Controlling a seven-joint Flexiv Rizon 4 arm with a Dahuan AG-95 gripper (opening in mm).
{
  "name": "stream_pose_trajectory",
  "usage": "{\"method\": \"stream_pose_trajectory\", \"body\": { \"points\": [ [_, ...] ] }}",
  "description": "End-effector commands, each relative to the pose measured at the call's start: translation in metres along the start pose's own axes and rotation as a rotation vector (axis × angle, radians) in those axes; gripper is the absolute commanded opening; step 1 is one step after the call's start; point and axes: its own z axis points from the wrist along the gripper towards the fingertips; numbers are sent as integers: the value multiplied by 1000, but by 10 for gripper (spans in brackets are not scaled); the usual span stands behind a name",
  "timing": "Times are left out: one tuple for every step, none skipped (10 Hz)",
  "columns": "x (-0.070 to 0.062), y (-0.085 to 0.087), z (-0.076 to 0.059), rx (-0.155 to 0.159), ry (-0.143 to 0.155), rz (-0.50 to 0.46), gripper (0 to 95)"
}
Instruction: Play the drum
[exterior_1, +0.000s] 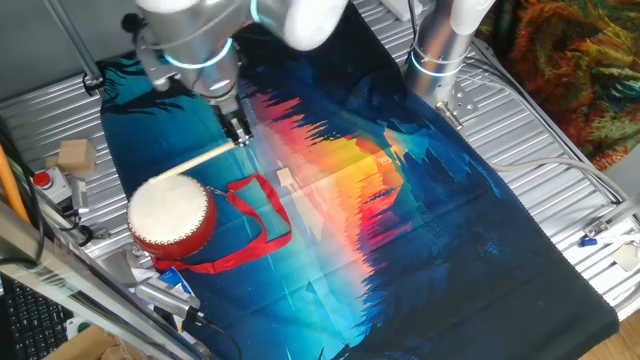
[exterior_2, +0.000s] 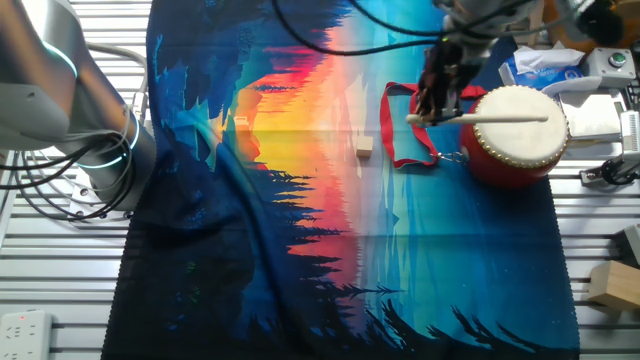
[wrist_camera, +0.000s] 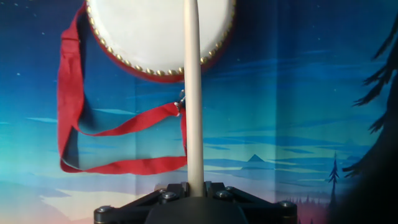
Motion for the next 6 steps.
{"method": "stream_pose_trajectory", "body": {
  "points": [
    [3,0,1,-92,4,53,0],
    [3,0,2,-100,3,58,0],
    [2,0,4,-98,5,62,0],
    [2,-1,10,-82,2,58,0],
    [2,-1,17,-55,-14,63,0],
    [2,-1,22,-30,-41,84,0]
  ]
}}
